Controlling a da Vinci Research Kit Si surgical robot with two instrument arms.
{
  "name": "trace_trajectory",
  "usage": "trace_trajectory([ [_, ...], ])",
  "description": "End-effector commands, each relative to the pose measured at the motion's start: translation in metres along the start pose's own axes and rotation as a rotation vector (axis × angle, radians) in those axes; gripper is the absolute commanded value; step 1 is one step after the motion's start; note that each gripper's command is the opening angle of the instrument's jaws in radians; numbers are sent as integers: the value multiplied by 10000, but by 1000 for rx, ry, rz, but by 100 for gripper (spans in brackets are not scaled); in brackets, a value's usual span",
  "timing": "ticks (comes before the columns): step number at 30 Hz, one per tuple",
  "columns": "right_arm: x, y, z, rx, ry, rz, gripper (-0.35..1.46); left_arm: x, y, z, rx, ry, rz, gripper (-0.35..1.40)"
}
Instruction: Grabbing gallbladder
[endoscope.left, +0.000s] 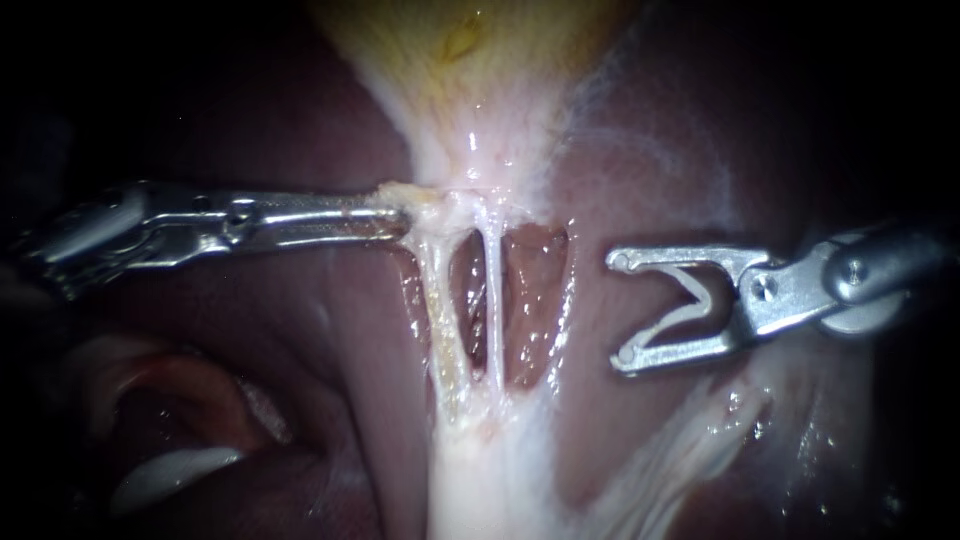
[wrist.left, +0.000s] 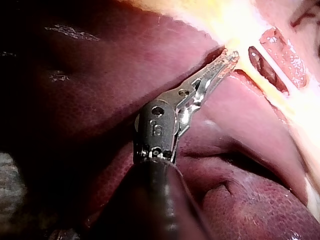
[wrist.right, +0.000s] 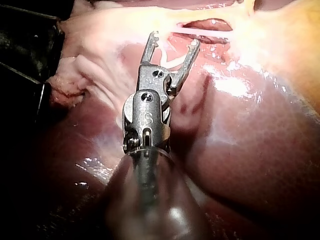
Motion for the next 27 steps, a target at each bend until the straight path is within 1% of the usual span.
trace_trajectory([
  [1,0,0,0,0,0,0,49,-4,-4,-3,2,0,-2,-35],
  [5,0,0,0,0,0,0,49,-20,-13,-15,6,4,-12,-35],
  [9,0,0,0,0,0,0,49,-40,-21,-29,9,-15,-26,-35],
  [13,0,0,0,0,0,0,49,-53,-28,-39,6,-29,-36,-35],
  [16,0,0,0,0,0,0,49,-56,-31,-42,5,-32,-38,-35],
  [27,0,0,0,0,0,0,49,-55,-32,-42,3,-32,-38,-35],
])
